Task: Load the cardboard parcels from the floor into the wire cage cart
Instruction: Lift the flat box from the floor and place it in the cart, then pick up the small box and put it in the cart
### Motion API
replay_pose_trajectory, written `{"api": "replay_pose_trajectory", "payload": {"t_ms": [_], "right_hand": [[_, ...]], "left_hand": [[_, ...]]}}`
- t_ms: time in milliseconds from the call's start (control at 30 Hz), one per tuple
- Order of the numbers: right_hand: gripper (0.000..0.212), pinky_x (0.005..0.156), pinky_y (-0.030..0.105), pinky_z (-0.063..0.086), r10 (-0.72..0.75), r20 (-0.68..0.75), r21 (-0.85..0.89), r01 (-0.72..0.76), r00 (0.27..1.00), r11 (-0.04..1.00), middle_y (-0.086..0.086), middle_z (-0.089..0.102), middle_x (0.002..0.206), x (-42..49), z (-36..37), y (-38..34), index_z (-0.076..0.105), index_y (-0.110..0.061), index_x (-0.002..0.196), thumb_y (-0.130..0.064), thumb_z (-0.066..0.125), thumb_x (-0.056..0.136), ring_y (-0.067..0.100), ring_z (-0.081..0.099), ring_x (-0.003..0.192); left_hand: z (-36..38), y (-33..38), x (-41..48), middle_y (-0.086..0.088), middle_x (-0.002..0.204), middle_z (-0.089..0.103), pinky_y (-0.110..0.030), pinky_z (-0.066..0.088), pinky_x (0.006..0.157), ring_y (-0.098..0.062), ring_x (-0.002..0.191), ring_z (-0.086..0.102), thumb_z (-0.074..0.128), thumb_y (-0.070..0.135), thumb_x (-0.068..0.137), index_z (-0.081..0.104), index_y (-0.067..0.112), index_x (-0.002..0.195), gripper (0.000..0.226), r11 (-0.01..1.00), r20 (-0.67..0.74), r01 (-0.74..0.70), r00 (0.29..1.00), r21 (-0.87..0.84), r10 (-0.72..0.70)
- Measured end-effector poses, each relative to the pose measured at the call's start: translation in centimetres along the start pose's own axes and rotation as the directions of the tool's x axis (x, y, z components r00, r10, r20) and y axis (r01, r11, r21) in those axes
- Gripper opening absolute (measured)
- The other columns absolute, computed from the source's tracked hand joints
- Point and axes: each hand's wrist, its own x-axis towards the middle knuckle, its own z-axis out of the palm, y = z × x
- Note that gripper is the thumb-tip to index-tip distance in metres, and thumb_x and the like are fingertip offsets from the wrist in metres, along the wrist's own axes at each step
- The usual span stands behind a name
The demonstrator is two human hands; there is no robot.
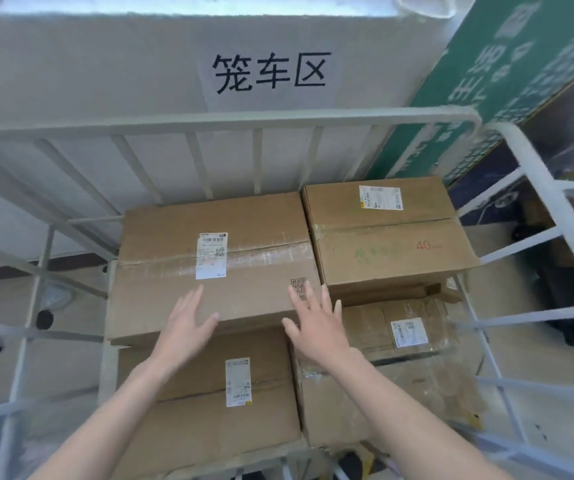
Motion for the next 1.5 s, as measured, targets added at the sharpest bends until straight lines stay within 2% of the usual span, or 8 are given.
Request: {"api": "replay_pose_trajectory", "payload": {"t_ms": [333,567,867,933,1067,1200,1300,1500], "right_hand": [[0.066,0.122,0.055,0.0,0.103,-0.127,0.133,-0.086,0.987,0.987,0.004,-0.007,0.168,-21.4,-6.9,10.2,-0.002,-0.036,0.159,-0.048,0.031,0.103,0.032,-0.013,0.152],[0.066,0.121,0.053,-0.001,0.282,-0.195,0.278,-0.223,0.94,0.934,0.003,-0.009,0.168,-34.7,-11.1,16.4,-0.005,-0.035,0.159,-0.049,0.028,0.103,0.031,-0.013,0.152],[0.07,0.122,0.052,0.002,0.563,-0.269,0.491,-0.391,0.782,0.778,0.003,-0.009,0.167,-47.3,-10.7,23.0,-0.004,-0.033,0.159,-0.049,0.035,0.102,0.031,-0.012,0.153],[0.071,0.123,0.052,0.004,0.621,-0.258,0.533,-0.426,0.74,0.731,0.004,-0.008,0.167,-49.6,-10.0,24.7,-0.003,-0.033,0.159,-0.049,0.036,0.102,0.032,-0.009,0.153],[0.071,0.122,0.051,0.008,0.7,-0.244,0.575,-0.481,0.671,0.662,0.005,-0.008,0.167,-53.5,-8.7,28.3,-0.005,-0.033,0.159,-0.05,0.035,0.102,0.033,-0.006,0.153],[0.071,0.122,0.053,0.006,0.764,-0.234,0.661,-0.477,0.601,0.579,0.003,-0.008,0.168,-57.5,-7.9,33.8,-0.005,-0.035,0.158,-0.049,0.035,0.102,0.031,-0.008,0.153],[0.072,0.121,0.052,0.003,0.808,-0.228,0.688,-0.497,0.543,0.528,0.003,-0.008,0.167,-61.2,-7.2,39.0,-0.006,-0.035,0.158,-0.05,0.036,0.102,0.032,-0.007,0.153],[0.072,0.123,0.052,0.005,0.876,-0.185,0.724,-0.541,0.445,0.427,0.006,-0.007,0.168,-68.8,-5.5,48.3,-0.003,-0.033,0.159,-0.046,0.038,0.102,0.033,-0.006,0.153]], "left_hand": [[2.6,20.3,-17.9,0.005,0.163,0.023,-0.035,0.017,0.122,-0.011,0.151,0.016,0.052,0.04,0.099,0.022,0.023,0.157,0.068,0.979,-0.012,-0.203,0.979,0.025,0.203],[8.0,31.7,-27.4,0.0,0.162,0.028,-0.036,0.02,0.122,-0.014,0.15,0.02,0.053,0.033,0.1,0.026,0.018,0.156,0.064,0.926,0.052,-0.376,0.926,0.034,0.374],[19.5,41.1,-35.3,-0.002,0.161,0.031,-0.036,0.02,0.122,-0.015,0.149,0.024,0.053,0.034,0.099,0.028,0.018,0.156,0.064,0.753,0.36,-0.656,0.715,0.052,0.599],[21.5,42.9,-36.8,-0.002,0.161,0.031,-0.04,0.023,0.121,-0.016,0.149,0.025,0.053,0.034,0.098,0.028,0.019,0.156,0.065,0.716,0.41,-0.694,0.675,0.072,0.613],[25.3,45.9,-40.0,0.0,0.161,0.029,-0.036,0.021,0.121,-0.014,0.149,0.023,0.052,0.036,0.098,0.028,0.02,0.156,0.064,0.648,0.491,-0.753,0.608,0.109,0.624],[30.8,50.0,-43.2,0.002,0.16,0.032,-0.032,0.021,0.119,-0.013,0.147,0.027,0.052,0.036,0.098,0.031,0.022,0.155,0.062,0.579,0.558,-0.806,0.539,0.125,0.63],[36.0,54.1,-45.9,-0.001,0.16,0.033,-0.034,0.021,0.121,-0.015,0.147,0.027,0.056,0.032,0.096,0.031,0.019,0.154,0.065,0.539,0.59,-0.834,0.496,0.119,0.637],[46.3,60.1,-51.8,-0.002,0.161,0.03,-0.031,0.018,0.121,-0.015,0.149,0.023,0.054,0.034,0.099,0.028,0.015,0.156,0.065,0.4,0.656,-0.914,0.341,0.066,0.673]]}}
